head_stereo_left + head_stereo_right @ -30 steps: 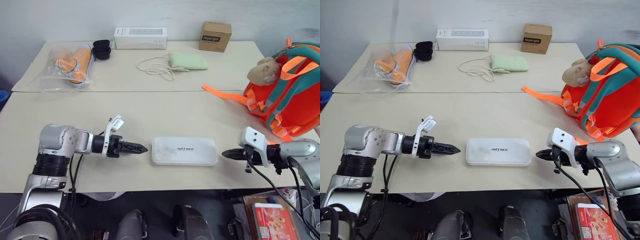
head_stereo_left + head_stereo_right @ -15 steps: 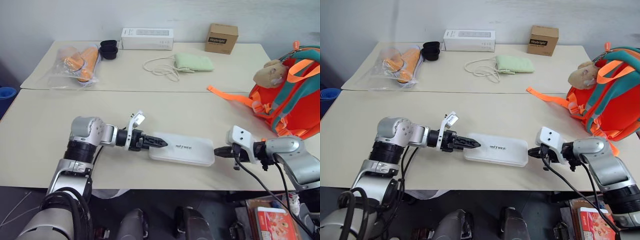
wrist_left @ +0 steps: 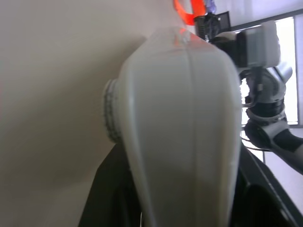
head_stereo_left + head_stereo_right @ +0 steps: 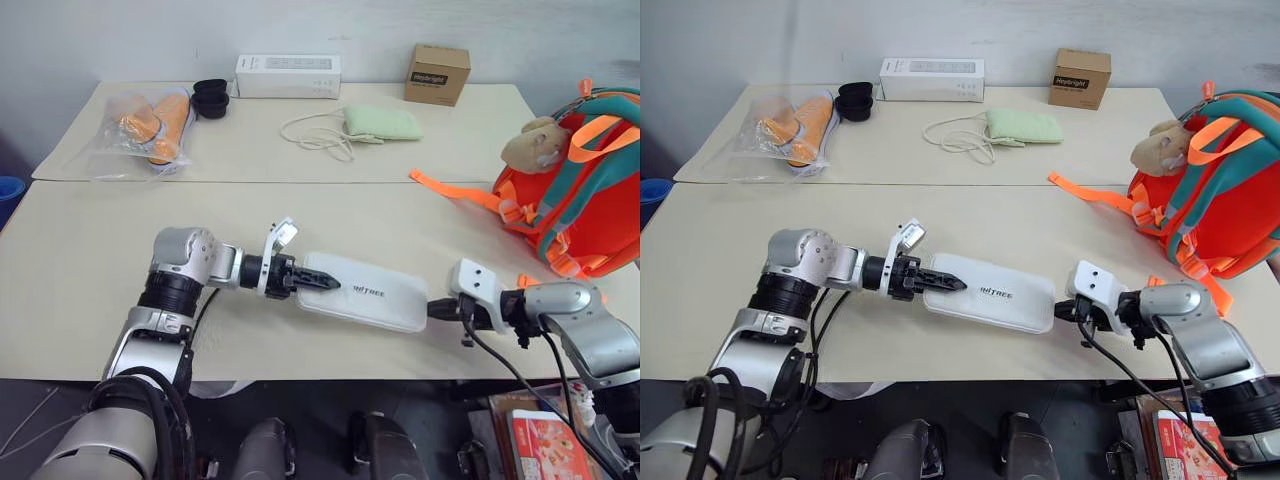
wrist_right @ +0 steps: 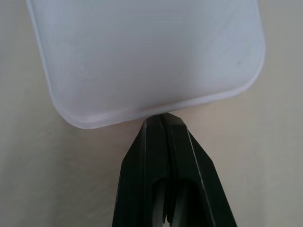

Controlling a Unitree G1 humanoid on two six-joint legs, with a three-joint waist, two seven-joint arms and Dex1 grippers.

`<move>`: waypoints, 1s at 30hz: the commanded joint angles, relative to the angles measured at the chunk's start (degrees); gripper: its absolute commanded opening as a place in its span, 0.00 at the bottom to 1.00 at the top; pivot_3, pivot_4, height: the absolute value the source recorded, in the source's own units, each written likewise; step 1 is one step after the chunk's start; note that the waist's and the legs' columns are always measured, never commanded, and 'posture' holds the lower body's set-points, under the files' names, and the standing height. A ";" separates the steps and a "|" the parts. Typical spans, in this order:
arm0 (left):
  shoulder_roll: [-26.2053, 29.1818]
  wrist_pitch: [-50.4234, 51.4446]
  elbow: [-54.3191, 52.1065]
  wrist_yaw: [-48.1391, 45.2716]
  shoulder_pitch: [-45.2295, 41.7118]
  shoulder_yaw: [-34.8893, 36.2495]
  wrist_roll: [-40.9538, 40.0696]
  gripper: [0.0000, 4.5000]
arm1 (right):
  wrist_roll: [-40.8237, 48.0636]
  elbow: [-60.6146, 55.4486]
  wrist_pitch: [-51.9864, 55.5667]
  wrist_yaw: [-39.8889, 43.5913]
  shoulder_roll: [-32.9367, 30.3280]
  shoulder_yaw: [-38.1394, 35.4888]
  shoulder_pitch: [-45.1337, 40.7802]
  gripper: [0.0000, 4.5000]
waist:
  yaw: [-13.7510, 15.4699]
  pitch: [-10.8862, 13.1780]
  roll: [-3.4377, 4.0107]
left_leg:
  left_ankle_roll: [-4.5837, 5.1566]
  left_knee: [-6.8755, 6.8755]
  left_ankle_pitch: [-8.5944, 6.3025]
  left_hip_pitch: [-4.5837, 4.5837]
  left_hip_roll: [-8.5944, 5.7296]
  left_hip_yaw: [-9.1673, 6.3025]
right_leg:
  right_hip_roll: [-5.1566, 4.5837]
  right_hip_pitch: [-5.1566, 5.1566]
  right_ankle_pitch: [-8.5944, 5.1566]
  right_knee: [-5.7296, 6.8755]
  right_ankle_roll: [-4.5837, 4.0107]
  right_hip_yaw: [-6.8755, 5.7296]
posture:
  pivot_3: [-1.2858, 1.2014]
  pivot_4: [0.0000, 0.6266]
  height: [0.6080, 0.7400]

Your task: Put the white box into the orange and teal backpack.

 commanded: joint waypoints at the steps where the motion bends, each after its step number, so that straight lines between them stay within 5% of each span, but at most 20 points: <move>1: 0.74 0.88 -1.60 0.29 -0.81 2.12 -0.92 0.27 | 0.62 -1.57 -0.29 -0.79 0.31 -1.77 0.44 0.00 | -0.35 0.00 0.00 | 0.00 0.00 0.00 0.00 0.00 0.00 | 0.00 0.00 0.00 0.00 0.00 0.01 | 0.52 0.24 1.00; 5: 0.09 2.34 -3.54 1.99 -0.10 7.11 -2.58 0.27 | 2.54 -4.49 1.87 -4.67 0.96 -6.36 2.35 0.00 | -0.46 0.00 0.00 | -0.01 -0.01 0.00 -0.02 0.03 0.00 | 0.01 -0.02 0.00 0.00 0.00 0.00 | 0.52 0.24 1.00; 9: -0.82 4.17 -7.09 6.10 1.09 17.94 -4.78 0.27 | 12.58 -11.09 13.65 -9.65 1.96 -22.67 8.19 0.00 | -0.39 0.01 0.00 | -0.01 -0.02 0.00 -0.08 0.04 -0.01 | 0.00 -0.07 0.00 0.00 0.00 0.02 | 0.52 0.24 1.00; 15: 1.42 6.78 -17.37 10.65 4.31 31.42 -11.66 0.27 | 21.99 -12.58 28.69 -16.55 0.48 -47.28 11.74 0.43 | -0.37 0.01 -0.02 | 0.00 -0.02 0.00 -0.07 0.02 -0.07 | -0.03 -0.02 0.00 -0.02 0.00 -0.01 | 0.52 0.24 1.00; 23: 1.76 6.78 -31.16 16.54 7.86 37.20 -21.31 0.27 | 22.34 -3.89 32.00 -27.06 0.80 -48.68 1.81 0.99 | -0.61 0.01 -0.02 | -0.06 -0.13 -0.02 0.02 0.04 0.02 | 0.01 -0.04 0.00 0.00 -0.01 0.11 | 0.52 0.24 1.00; 30: 2.72 3.95 -34.34 19.81 6.85 35.22 -20.51 0.27 | 17.72 13.00 23.86 -34.91 6.40 -39.98 -14.15 0.99 | -0.74 0.02 -0.02 | -0.07 -0.15 0.00 0.07 0.01 0.20 | 0.08 -0.08 0.00 0.02 0.00 0.23 | 0.52 0.24 1.00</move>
